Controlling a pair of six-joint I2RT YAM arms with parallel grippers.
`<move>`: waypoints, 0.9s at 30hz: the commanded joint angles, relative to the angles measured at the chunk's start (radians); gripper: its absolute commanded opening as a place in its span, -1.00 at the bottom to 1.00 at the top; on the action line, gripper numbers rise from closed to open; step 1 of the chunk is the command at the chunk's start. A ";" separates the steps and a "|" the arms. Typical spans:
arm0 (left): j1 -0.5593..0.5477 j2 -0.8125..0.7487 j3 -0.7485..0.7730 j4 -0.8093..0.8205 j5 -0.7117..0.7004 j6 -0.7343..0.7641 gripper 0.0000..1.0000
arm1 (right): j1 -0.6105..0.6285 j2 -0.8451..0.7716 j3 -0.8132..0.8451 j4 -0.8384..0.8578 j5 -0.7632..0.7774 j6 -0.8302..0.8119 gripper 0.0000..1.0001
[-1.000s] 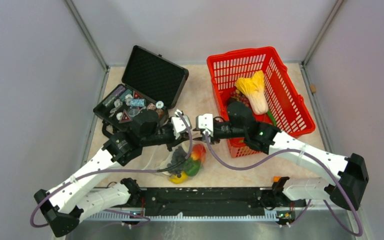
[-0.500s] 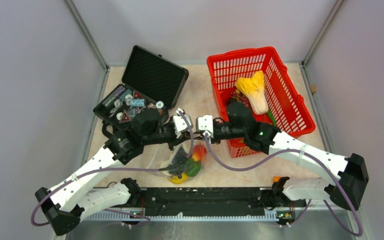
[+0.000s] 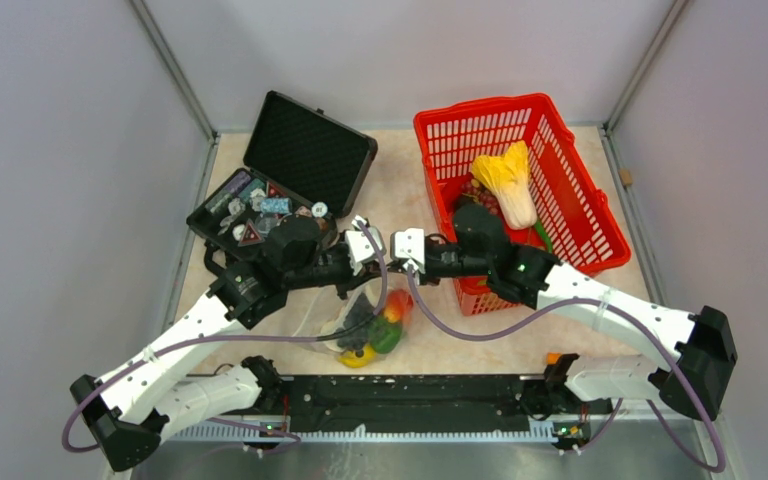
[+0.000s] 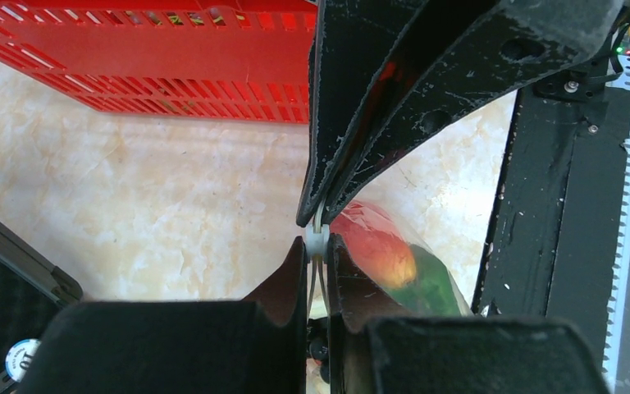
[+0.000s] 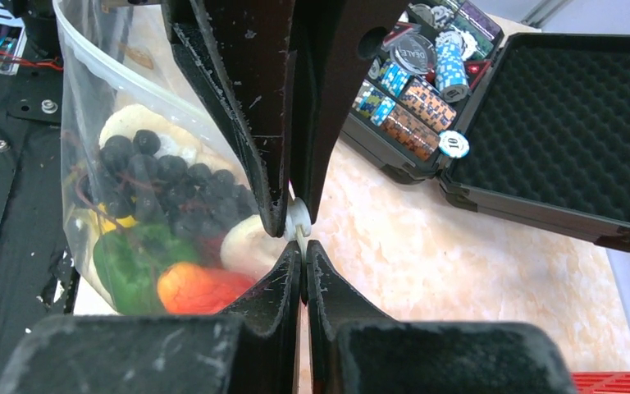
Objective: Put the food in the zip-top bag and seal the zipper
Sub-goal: Zip the zipper food storage bag at the center of the board.
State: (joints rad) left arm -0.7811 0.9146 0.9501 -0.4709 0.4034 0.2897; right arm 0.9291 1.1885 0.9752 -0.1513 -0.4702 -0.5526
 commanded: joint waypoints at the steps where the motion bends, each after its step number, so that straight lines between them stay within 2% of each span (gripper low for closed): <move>1: 0.002 -0.017 0.031 0.012 -0.016 -0.002 -1.00 | -0.012 -0.022 -0.008 0.082 0.077 0.033 -1.00; 7: 0.002 -0.058 -0.003 -0.038 -0.088 0.002 -1.00 | -0.029 -0.035 -0.014 0.075 0.046 0.046 -1.00; 11: 0.002 -0.091 -0.031 -0.011 -0.108 -0.004 -1.00 | -0.029 -0.042 -0.016 0.068 0.024 0.046 -1.00; 12: 0.002 -0.094 -0.037 0.002 -0.100 -0.006 -0.93 | -0.029 -0.044 -0.018 0.071 0.016 0.048 -1.00; 13: 0.002 -0.091 -0.040 0.013 -0.098 -0.012 -0.75 | -0.029 -0.046 -0.019 0.074 0.004 0.047 -1.00; 15: 0.002 -0.079 -0.035 0.037 -0.089 -0.034 -0.53 | -0.029 -0.049 -0.021 0.079 -0.012 0.049 -1.00; 17: 0.002 -0.062 -0.028 0.066 -0.054 -0.054 -0.23 | -0.029 -0.054 -0.028 0.091 -0.020 0.053 -1.00; 22: 0.002 -0.021 -0.009 0.103 -0.004 -0.083 0.09 | -0.029 -0.072 -0.040 0.108 -0.014 0.066 -1.00; 24: 0.002 -0.007 -0.001 0.101 0.006 -0.083 0.14 | -0.029 -0.076 -0.041 0.109 -0.011 0.066 -1.00; 27: 0.002 0.007 0.003 0.092 0.016 -0.069 0.12 | -0.030 -0.080 -0.044 0.109 -0.005 0.067 -1.00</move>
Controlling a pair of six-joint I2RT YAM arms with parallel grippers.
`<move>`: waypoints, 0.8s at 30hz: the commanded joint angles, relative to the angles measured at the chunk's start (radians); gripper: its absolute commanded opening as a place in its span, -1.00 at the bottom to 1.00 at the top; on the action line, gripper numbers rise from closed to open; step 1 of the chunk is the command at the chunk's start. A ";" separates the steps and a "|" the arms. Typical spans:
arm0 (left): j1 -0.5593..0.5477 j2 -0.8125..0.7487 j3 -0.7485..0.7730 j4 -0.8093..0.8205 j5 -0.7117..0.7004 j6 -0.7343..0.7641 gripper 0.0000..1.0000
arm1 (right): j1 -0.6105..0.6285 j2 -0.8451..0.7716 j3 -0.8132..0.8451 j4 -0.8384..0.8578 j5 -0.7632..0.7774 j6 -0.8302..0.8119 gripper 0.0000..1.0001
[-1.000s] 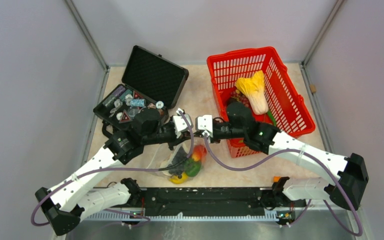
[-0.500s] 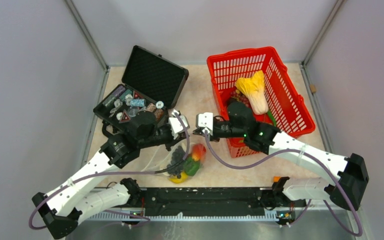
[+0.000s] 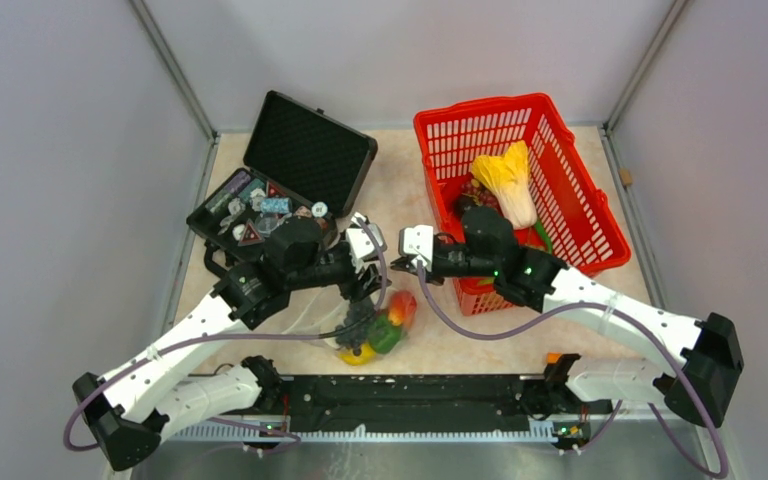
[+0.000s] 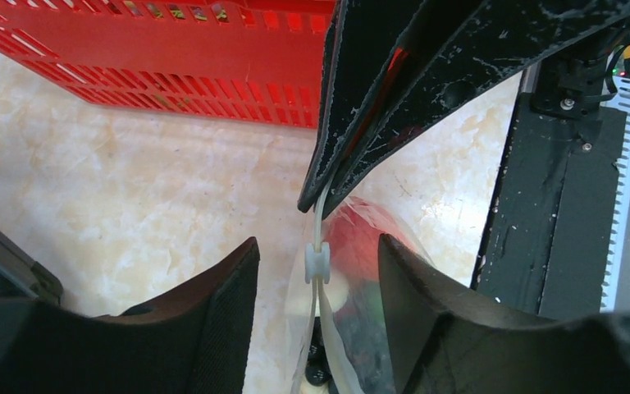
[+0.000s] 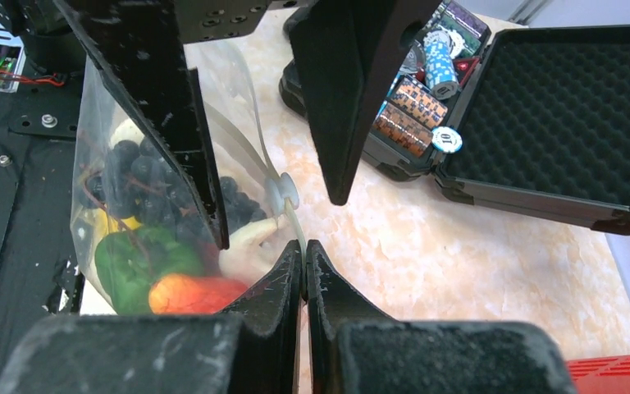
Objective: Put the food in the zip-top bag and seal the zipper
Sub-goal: Zip the zipper food storage bag at the center of the board.
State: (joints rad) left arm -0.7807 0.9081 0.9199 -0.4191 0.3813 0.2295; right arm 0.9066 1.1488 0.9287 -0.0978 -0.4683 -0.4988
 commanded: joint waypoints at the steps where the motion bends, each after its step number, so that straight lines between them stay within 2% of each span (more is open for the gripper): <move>1: 0.001 0.018 0.037 0.031 0.029 -0.005 0.05 | -0.007 -0.040 0.005 0.054 -0.006 0.013 -1.00; 5: 0.001 0.018 0.042 0.022 0.010 0.006 -0.36 | -0.007 -0.042 0.005 0.053 -0.011 0.013 -1.00; 10: 0.001 0.011 0.039 0.019 -0.002 0.017 -0.69 | -0.006 -0.040 0.000 0.056 -0.007 0.015 -1.00; 16: 0.001 0.014 0.041 -0.001 -0.015 0.025 -0.94 | -0.007 -0.047 -0.003 0.048 0.006 0.013 -1.00; 24: 0.001 -0.022 0.042 -0.056 -0.061 0.061 -1.00 | -0.019 -0.063 -0.007 0.037 0.041 0.005 -1.00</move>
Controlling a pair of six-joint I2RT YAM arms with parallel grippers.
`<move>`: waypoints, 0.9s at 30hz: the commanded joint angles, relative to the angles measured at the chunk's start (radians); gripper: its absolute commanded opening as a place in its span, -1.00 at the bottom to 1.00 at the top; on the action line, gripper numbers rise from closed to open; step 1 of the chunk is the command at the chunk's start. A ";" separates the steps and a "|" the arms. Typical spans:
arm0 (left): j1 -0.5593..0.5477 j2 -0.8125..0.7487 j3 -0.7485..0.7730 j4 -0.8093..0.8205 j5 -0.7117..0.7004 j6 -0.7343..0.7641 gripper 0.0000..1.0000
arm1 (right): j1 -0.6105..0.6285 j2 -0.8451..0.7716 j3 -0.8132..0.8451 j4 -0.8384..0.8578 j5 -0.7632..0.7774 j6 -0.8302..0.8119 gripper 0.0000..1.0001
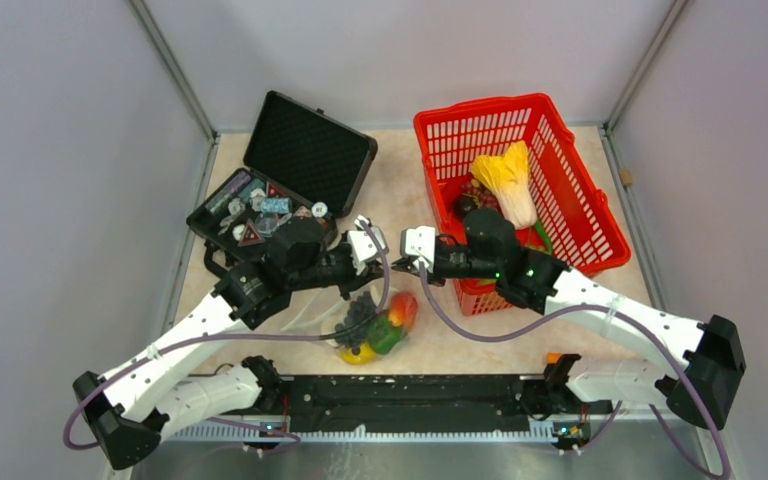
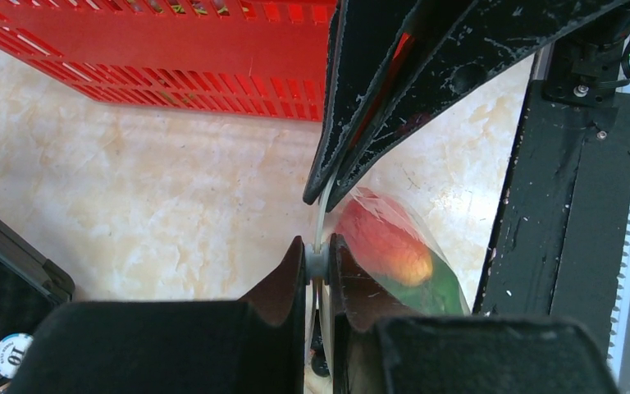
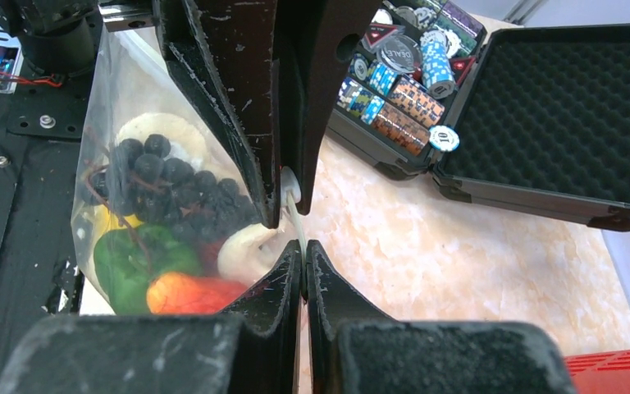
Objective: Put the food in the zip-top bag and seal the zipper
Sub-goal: Zip the zipper food storage bag at the center of the board.
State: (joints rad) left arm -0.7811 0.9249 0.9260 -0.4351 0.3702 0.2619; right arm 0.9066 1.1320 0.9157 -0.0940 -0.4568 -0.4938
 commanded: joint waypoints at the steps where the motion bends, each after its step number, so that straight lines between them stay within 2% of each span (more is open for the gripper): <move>1: 0.002 -0.044 0.036 -0.047 -0.054 0.033 -1.00 | -0.019 -0.048 0.005 0.033 0.032 0.000 -1.00; 19: 0.002 -0.108 0.026 -0.149 -0.140 0.028 -1.00 | -0.038 -0.068 -0.034 0.051 0.059 0.022 -1.00; 27: 0.002 -0.104 0.032 -0.104 -0.086 0.016 -1.00 | -0.041 -0.070 -0.047 0.081 0.031 0.035 -1.00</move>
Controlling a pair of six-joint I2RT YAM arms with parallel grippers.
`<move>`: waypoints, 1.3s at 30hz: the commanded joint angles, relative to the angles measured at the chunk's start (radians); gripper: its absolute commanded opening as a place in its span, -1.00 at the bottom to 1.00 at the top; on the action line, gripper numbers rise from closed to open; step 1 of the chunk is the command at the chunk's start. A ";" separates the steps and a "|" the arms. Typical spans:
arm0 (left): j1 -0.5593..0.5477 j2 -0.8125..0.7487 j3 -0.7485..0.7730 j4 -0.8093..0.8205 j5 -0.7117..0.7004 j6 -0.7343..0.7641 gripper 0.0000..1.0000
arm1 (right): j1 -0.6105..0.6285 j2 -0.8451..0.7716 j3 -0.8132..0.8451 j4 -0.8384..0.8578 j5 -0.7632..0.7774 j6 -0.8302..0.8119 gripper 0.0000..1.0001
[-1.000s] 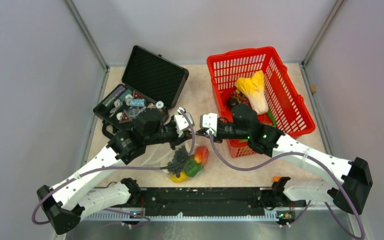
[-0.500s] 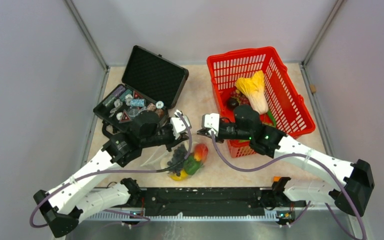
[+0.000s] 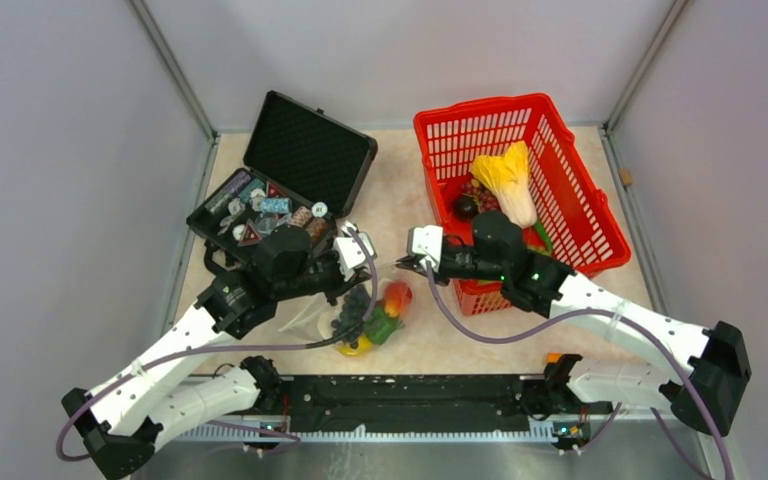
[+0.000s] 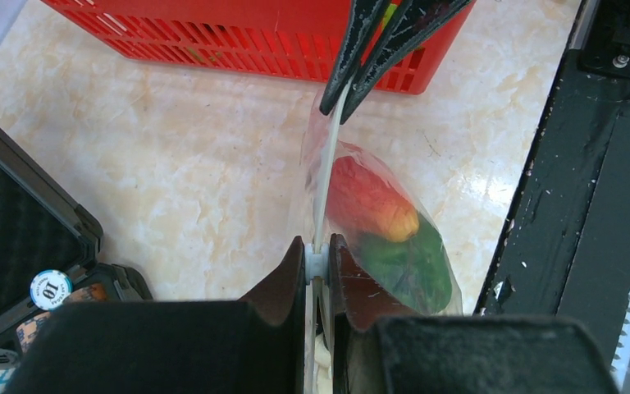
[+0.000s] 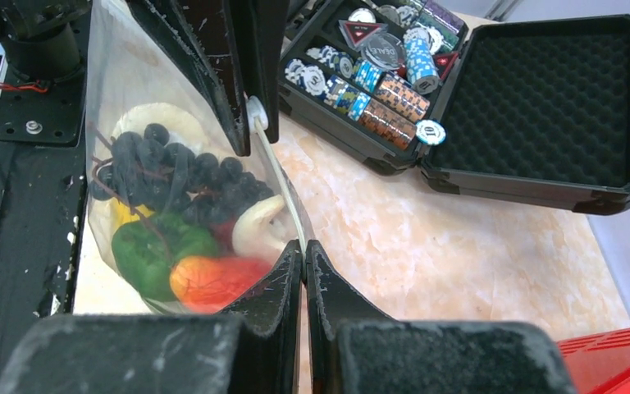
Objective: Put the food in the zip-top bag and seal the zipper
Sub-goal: Zip the zipper food storage bag at the center of the board.
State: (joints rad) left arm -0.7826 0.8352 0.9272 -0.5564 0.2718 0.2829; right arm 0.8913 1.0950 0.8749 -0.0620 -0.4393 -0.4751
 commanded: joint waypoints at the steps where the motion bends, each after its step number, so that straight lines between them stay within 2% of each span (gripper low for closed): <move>1: 0.003 -0.009 0.035 0.032 0.032 -0.005 -1.00 | -0.025 -0.035 -0.008 0.054 0.002 0.022 -1.00; 2: 0.003 -0.001 0.041 0.042 0.052 -0.003 -1.00 | -0.025 -0.038 -0.008 0.055 -0.013 0.025 -0.95; 4: 0.003 0.019 0.057 0.053 0.079 0.003 -1.00 | -0.026 -0.046 -0.006 0.085 -0.028 0.041 -0.43; 5: 0.003 0.033 0.067 0.052 0.086 0.008 -1.00 | -0.026 -0.052 0.000 0.085 -0.033 0.045 -0.25; 7: 0.003 0.063 0.087 0.044 0.104 0.019 -1.00 | -0.025 -0.053 0.019 0.066 -0.043 0.030 -0.16; 11: 0.003 0.098 0.117 0.047 0.144 0.025 -1.00 | -0.026 -0.028 0.066 -0.035 -0.064 -0.029 -0.12; 14: 0.003 0.109 0.122 0.068 0.159 0.021 -1.00 | -0.026 0.000 0.089 -0.077 -0.114 -0.063 -0.12; 22: 0.003 0.121 0.121 0.087 0.174 0.012 -1.00 | -0.026 0.033 0.103 -0.054 -0.150 -0.059 -0.19; 32: 0.002 0.132 0.112 0.090 0.182 0.009 -1.00 | -0.023 0.070 0.133 -0.086 -0.149 -0.079 -0.62; 37: 0.002 0.119 0.103 0.088 0.168 0.008 -1.00 | -0.024 0.080 0.143 -0.091 -0.138 -0.083 -1.00; 39: 0.002 0.113 0.097 0.088 0.158 0.013 -1.00 | -0.024 0.080 0.141 -0.094 -0.135 -0.084 -1.00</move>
State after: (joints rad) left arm -0.7815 0.9710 0.9989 -0.5365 0.4282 0.2905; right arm 0.8742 1.1679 0.9550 -0.1715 -0.5686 -0.5453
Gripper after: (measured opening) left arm 0.103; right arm 0.009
